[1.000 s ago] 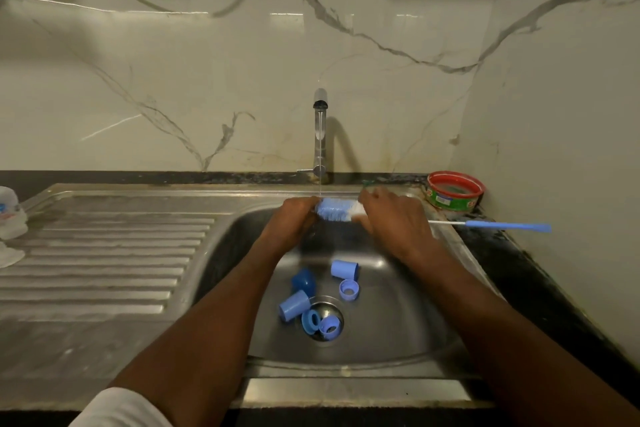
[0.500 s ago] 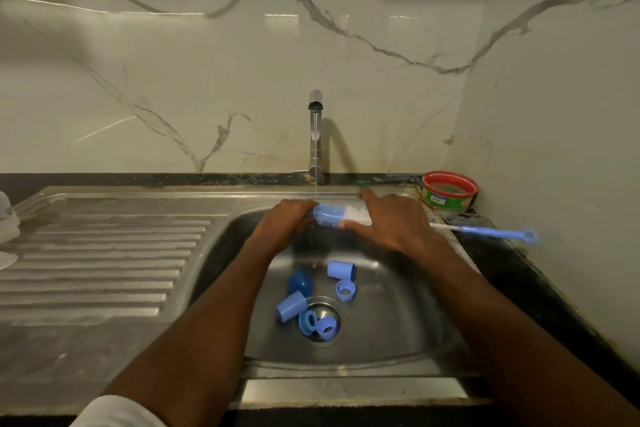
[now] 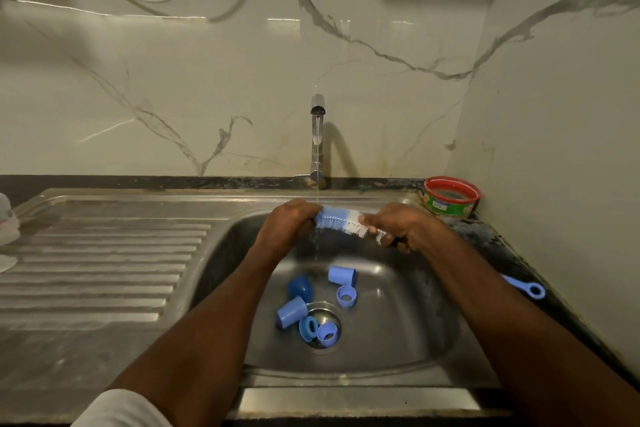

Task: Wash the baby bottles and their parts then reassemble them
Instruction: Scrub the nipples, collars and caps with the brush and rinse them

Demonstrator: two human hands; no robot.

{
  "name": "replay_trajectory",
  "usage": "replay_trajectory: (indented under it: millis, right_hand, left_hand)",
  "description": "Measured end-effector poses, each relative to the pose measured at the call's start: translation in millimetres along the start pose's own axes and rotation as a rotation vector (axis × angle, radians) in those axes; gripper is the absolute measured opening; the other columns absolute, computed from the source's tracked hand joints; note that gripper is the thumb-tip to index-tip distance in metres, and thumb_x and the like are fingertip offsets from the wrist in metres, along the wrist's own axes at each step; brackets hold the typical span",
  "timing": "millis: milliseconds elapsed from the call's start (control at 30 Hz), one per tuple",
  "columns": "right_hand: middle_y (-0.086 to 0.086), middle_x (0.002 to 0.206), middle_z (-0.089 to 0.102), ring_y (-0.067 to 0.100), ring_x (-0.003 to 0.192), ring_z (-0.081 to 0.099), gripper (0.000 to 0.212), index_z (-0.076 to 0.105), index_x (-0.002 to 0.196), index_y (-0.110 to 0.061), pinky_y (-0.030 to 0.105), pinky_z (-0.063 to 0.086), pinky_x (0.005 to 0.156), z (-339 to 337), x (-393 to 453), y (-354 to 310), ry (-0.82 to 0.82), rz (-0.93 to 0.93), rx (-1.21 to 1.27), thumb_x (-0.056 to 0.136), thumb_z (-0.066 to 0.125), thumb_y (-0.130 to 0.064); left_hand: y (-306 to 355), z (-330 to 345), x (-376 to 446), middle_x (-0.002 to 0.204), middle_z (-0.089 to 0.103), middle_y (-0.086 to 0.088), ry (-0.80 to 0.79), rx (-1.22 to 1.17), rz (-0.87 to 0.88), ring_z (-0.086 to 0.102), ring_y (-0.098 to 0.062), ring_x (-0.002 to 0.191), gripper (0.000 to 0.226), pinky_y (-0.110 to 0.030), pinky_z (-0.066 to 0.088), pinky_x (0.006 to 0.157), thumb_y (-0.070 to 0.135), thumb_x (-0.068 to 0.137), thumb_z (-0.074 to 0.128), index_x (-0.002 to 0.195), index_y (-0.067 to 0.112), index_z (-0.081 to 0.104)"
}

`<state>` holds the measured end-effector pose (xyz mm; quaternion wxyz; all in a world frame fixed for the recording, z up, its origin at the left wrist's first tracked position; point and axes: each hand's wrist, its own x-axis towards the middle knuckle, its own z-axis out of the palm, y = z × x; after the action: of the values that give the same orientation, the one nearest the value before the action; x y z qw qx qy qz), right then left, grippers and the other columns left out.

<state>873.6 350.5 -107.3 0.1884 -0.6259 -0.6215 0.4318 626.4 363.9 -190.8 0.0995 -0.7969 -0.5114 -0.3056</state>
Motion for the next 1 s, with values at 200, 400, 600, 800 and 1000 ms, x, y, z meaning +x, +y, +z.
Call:
replay_trajectory:
  millis: [200,400,600,800,1000]
  right_hand:
    - [-0.001,0.113,0.068,0.023,0.095,0.066,0.059,0.053,0.125,-0.027,0.035,0.051,0.076,11,13,25,0.476,-0.564,-0.81,0.086,0.06,-0.071]
    - [0.001,0.107,0.068,0.027,0.091,0.068,0.021,0.059,0.115,-0.031,0.033,0.048,0.064,17,3,15,0.651,-0.671,-1.134,0.097,0.056,-0.043]
    - [0.006,0.086,0.072,0.016,0.065,0.061,0.025,0.073,0.095,-0.012,0.026,0.048,0.057,10,3,-1,0.118,-0.159,-0.233,0.097,0.065,-0.036]
    - [-0.002,0.108,0.069,0.021,0.091,0.067,0.049,0.059,0.122,-0.028,0.038,0.053,0.08,7,10,20,0.447,-0.57,-0.851,0.089,0.059,-0.065]
    - [-0.004,0.103,0.069,0.023,0.087,0.068,0.021,0.063,0.11,-0.034,0.034,0.051,0.063,13,14,20,0.623,-0.772,-1.159,0.092,0.062,-0.046]
  left_hand:
    - [-1,-6,5,0.119,0.071,-0.008,-0.09,-0.181,-0.095,0.067,-0.022,0.105,0.03,-0.038,0.053,0.093,0.025,0.1,0.062,0.127,0.014,0.065]
    - [-5,-1,5,0.117,0.072,-0.004,-0.067,-0.189,-0.12,0.067,-0.017,0.102,0.03,-0.03,0.052,0.09,0.029,0.099,0.063,0.127,0.017,0.066]
    - [1,-1,4,0.094,0.076,-0.014,0.149,0.034,0.019,0.071,-0.029,0.083,0.03,-0.034,0.053,0.074,0.016,0.083,0.082,0.111,0.01,0.075]
    - [-5,4,10,0.124,0.07,-0.006,-0.145,-0.041,-0.127,0.066,-0.021,0.11,0.038,-0.033,0.049,0.096,0.037,0.098,0.063,0.133,0.021,0.062]
    - [-13,0,7,0.122,0.071,-0.003,-0.184,-0.171,-0.073,0.066,-0.017,0.109,0.03,-0.032,0.051,0.097,0.029,0.101,0.058,0.13,0.022,0.065]
